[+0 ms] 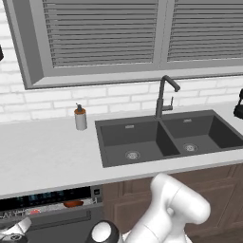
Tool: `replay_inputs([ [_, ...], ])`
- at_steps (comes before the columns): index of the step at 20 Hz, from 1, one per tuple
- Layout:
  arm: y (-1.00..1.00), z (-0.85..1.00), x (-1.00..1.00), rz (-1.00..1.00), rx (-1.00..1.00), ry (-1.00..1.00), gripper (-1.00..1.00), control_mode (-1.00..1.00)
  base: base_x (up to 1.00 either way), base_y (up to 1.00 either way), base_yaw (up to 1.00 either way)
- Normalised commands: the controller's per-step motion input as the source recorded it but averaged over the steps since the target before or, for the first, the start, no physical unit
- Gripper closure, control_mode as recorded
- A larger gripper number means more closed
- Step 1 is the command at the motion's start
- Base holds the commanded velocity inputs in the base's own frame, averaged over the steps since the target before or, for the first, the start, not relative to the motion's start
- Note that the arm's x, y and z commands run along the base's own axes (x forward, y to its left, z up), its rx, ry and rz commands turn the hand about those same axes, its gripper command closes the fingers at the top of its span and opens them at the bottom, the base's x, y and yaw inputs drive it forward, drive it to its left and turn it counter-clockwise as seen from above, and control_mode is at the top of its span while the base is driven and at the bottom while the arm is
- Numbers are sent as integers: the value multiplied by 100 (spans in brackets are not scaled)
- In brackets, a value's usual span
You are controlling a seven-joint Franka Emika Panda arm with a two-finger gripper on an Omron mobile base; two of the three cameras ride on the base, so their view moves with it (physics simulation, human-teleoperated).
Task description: Pick up the cup and bowl from the counter, place them in the dishwasher, and close the dishwasher door.
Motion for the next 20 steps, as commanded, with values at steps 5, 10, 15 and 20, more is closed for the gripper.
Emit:
replay_inputs([
  [5, -18, -100, 41, 0, -20, 21, -100, -100, 0, 0, 0],
  [10, -15, -100, 72, 0, -16, 22, -100, -100, 0, 0, 0],
  [15, -17, -100, 55, 0, -10, 16, -100, -100, 0, 0, 0],
  [20, -9, -100, -6, -5, -9, 9, -100, -100, 0, 0, 0],
])
